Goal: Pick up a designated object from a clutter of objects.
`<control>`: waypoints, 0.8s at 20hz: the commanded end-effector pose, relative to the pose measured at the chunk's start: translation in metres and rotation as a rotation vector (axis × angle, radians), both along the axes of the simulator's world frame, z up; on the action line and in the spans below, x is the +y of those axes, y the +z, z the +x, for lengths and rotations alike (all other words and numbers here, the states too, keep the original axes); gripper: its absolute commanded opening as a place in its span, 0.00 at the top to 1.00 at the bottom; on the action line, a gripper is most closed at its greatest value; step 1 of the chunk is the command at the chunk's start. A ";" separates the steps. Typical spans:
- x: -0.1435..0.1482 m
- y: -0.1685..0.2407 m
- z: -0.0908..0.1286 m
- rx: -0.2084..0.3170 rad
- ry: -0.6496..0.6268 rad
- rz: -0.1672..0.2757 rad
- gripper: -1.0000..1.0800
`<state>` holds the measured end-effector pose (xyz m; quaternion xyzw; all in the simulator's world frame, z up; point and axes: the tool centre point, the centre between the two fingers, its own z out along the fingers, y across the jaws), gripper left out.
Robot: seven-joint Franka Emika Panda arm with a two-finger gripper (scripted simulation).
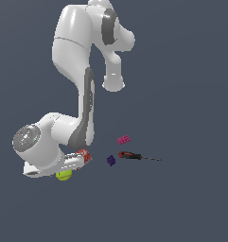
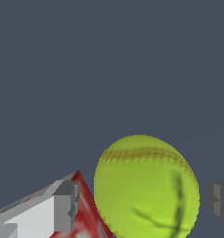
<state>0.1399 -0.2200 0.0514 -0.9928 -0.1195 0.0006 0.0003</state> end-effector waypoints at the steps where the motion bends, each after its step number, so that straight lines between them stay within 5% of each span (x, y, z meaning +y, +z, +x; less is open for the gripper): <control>1: 0.000 -0.009 0.000 -0.001 0.000 0.000 0.04; 6: -0.001 -0.010 0.002 -0.001 0.000 0.000 0.04; 7: -0.001 -0.010 0.002 -0.001 0.000 0.000 1.00; 16: -0.001 -0.010 0.002 -0.001 0.000 0.000 1.00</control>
